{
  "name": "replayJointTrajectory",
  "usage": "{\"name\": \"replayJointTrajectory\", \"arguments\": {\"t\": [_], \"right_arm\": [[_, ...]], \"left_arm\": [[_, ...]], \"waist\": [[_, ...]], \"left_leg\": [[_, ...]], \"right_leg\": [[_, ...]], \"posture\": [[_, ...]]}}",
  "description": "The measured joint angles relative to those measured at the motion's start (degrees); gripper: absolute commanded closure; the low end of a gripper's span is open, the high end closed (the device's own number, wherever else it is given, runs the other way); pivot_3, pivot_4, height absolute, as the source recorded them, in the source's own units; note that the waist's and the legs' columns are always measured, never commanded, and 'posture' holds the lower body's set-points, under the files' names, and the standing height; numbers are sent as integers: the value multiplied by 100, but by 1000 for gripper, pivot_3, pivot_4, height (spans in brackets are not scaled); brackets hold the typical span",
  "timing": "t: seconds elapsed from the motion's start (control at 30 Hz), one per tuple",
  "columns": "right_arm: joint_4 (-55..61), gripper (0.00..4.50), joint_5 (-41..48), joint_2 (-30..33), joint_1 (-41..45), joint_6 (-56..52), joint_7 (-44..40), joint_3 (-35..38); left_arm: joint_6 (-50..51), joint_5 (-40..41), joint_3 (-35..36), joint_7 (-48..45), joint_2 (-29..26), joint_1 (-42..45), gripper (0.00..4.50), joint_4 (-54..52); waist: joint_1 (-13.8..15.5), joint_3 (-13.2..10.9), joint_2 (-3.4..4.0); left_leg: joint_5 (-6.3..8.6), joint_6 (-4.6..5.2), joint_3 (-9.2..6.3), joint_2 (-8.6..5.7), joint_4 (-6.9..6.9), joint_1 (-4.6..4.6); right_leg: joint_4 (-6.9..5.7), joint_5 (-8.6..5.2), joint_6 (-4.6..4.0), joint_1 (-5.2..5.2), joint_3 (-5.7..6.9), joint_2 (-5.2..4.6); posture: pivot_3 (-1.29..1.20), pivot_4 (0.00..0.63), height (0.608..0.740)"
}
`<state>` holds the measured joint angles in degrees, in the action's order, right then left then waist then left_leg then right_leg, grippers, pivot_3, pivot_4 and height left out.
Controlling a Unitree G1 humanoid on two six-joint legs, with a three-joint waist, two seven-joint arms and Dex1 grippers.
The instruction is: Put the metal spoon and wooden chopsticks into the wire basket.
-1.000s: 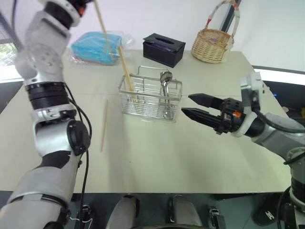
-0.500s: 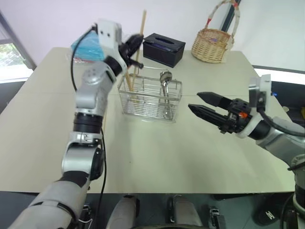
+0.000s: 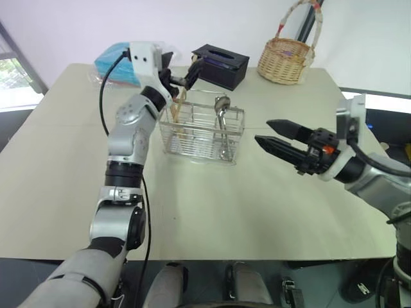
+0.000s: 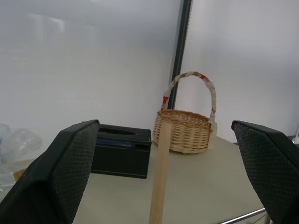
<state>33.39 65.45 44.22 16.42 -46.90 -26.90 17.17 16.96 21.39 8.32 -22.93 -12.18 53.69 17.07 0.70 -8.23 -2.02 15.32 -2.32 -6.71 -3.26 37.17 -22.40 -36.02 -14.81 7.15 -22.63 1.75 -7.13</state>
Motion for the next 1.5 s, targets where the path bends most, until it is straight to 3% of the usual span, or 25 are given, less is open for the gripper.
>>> {"name": "replayJointTrajectory", "arguments": {"t": [0.17,0.23,0.3,0.43,0.57,0.8,1.07,1.43,1.5], "right_arm": [[-38,1481,-119,-59,75,50,-64,-120],[-92,1481,-164,-100,127,101,-111,-160],[-138,1481,-229,-155,149,139,-174,-217],[-240,1481,-351,-230,192,173,-272,-343],[-343,1481,-470,-273,323,193,-394,-453],[-495,1481,-619,-271,416,229,-565,-513],[-426,1481,-607,-270,245,216,-552,-497],[-91,1481,-556,-263,-86,219,-481,-373],[-82,1481,-556,-266,-89,219,-454,-363]], "left_arm": [[958,326,423,327,-582,476,33,-241],[1446,350,468,364,-1085,874,33,-199],[1890,246,446,344,-1611,1177,33,-59],[2669,-128,238,449,-2021,1142,33,501],[4120,-238,-251,292,-2117,786,33,903],[4990,-451,-579,404,-1780,406,33,1096],[5109,-725,-661,585,-1604,273,33,1291],[4713,-959,-636,568,-1332,557,33,2471],[4567,-988,-634,549,-1304,577,571,2586]], "waist": [[-5,-2,0],[-13,-2,1],[-17,2,11],[2,5,23],[-7,3,16],[-11,-3,13],[-3,-2,13],[11,2,15],[12,8,20]], "left_leg": [[0,0,-3,0,0,1],[0,0,-3,-1,-3,1],[0,0,-1,-2,-6,9],[0,0,-2,-2,-4,14],[0,0,-4,-2,-2,10],[0,-1,-6,0,-6,-3],[0,-3,-6,5,-6,-1],[0,-3,-4,2,-4,8],[0,-3,-4,2,-4,9]], "right_leg": [[-2,0,0,-2,1,12],[-2,0,0,-3,1,18],[-3,-1,0,1,0,19],[-7,-1,0,7,1,21],[-7,-1,1,5,0,22],[-6,-1,-1,-12,-2,20],[-6,-1,-1,-11,-3,14],[-5,0,1,1,-1,3],[-5,-1,1,2,-1,2]], "posture": [[0,150,661],[0,150,661],[0,150,661],[0,150,661],[0,150,661],[0,150,661],[0,150,661],[0,150,661],[0,150,661]]}}
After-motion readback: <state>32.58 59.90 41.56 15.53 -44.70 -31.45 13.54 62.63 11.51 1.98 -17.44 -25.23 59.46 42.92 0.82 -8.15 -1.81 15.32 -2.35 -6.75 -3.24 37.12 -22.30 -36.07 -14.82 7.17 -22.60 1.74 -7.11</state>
